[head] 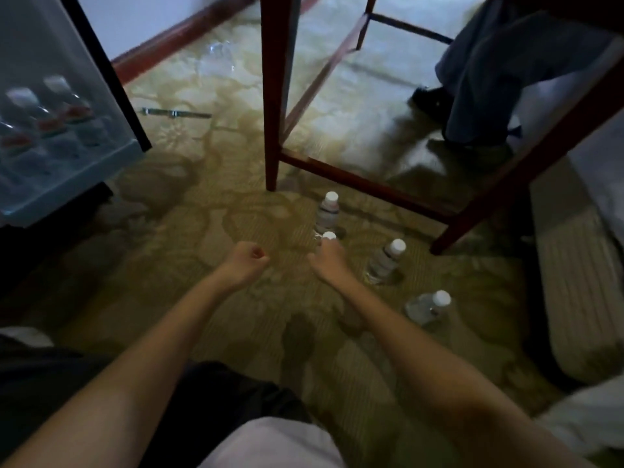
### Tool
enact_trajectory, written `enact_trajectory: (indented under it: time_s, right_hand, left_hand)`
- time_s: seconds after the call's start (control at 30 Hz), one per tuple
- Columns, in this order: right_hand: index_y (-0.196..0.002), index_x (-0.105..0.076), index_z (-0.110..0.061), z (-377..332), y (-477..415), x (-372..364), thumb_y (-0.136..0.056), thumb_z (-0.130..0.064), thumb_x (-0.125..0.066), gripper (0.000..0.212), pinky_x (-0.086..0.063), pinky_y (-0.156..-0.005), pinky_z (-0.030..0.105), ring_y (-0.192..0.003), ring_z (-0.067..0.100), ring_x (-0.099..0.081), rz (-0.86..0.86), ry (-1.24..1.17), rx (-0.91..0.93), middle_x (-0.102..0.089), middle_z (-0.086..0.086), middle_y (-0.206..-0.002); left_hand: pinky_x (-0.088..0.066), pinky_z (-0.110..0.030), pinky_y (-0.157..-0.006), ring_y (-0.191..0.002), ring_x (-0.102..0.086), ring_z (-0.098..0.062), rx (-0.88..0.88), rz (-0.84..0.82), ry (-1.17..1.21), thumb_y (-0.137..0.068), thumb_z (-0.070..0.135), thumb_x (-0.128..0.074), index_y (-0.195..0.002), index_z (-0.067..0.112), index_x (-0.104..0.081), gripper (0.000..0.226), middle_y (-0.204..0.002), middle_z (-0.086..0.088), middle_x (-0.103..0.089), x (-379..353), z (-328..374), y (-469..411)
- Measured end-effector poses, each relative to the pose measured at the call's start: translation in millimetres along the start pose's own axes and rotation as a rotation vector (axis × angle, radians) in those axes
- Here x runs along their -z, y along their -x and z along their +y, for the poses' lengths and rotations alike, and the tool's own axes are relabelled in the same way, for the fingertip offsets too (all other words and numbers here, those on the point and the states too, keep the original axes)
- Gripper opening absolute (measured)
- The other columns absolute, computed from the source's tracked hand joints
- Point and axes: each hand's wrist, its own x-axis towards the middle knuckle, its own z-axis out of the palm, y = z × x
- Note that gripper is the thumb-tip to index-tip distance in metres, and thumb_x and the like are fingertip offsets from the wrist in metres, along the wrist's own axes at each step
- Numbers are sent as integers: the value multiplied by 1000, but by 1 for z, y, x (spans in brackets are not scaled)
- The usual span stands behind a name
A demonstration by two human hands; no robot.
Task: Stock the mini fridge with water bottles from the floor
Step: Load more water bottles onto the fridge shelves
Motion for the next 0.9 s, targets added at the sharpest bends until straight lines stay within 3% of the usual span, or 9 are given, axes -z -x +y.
enact_trajectory:
  time_s: [0.13,0.23,0.33,0.47,0.53,0.6,0.67,0.73,0.9]
  right_hand:
    - [-140,-27,-3,18,-29,-3,-90,-19,-45,55,-27,-112,45,-136,41,-24,-18,158,-3,-18,18,-151]
    - [-146,-13,-7,23,-50,-5,-94,-21,-41,61,-18,-115,46,-142,41,-9,-104,207,-71,-2,21,-155]
    - [-143,-19,-7,25,-64,-5,-92,-15,-44,58,-27,-110,44,-137,40,-24,-107,203,-85,-18,23,-150]
    - [-136,-34,0,27,-72,-13,-95,-5,-37,41,-31,-104,32,-128,38,-37,-94,171,-7,-32,26,-141]
    - [-136,-34,1,32,-74,-20,-94,-2,-36,42,-33,-104,36,-128,40,-37,-92,166,36,-34,28,-139]
    - [-135,-36,-1,40,-71,-25,-93,-3,-37,42,-35,-103,40,-126,41,-39,-91,159,85,-36,25,-138]
    - [-118,-48,1,47,-70,-31,-89,-4,-44,30,-42,-91,38,-112,39,-51,-66,158,133,-49,26,-123]
    - [-105,-52,-2,49,-66,-33,-85,-5,-50,21,-45,-82,38,-99,36,-57,-51,188,177,-56,24,-110]
    - [-111,-54,-7,31,-46,-30,-81,-14,-65,33,-46,-81,36,-99,32,-59,-71,162,241,-62,18,-109]
  left_hand:
    - [-32,-25,-57,-78,-47,-21,-8,-92,-75,-91,6,-48,-84,5,-56,10,-82,-16,-50,-21,-4,-3]
    - [-31,-23,-55,-75,-47,-21,20,-91,-18,-91,9,-49,-85,5,-55,9,-81,-15,-50,-20,-11,-7]
    - [-36,-21,-51,-64,-47,-19,89,-41,11,-93,10,-47,-70,13,-51,23,-73,-9,-50,-12,-22,-10]
    - [-36,-18,-45,-59,-44,-18,161,20,-8,-93,8,-45,-63,15,-48,31,-80,-15,-52,-3,-39,-12]
    - [-35,-20,-47,-59,-45,-18,183,27,-15,-93,9,-45,-64,15,-49,29,-81,-16,-52,-2,-44,-13]
    - [-35,-14,-38,-56,-45,-16,192,30,-17,-92,10,-46,-65,15,-50,29,-78,-13,-53,-3,-49,-14]
    - [-31,-10,-32,-54,-43,-15,205,30,-4,-92,10,-46,-62,15,-48,30,-70,-10,-50,-4,-53,-12]
    - [-32,-13,-35,-52,-42,-15,223,27,-8,-93,11,-46,-61,15,-47,32,-66,-8,-48,-4,-58,-11]
    - [-33,-22,-48,-54,-43,-14,248,38,6,-92,12,-49,-64,14,-48,28,-63,-5,-48,4,-64,-9]
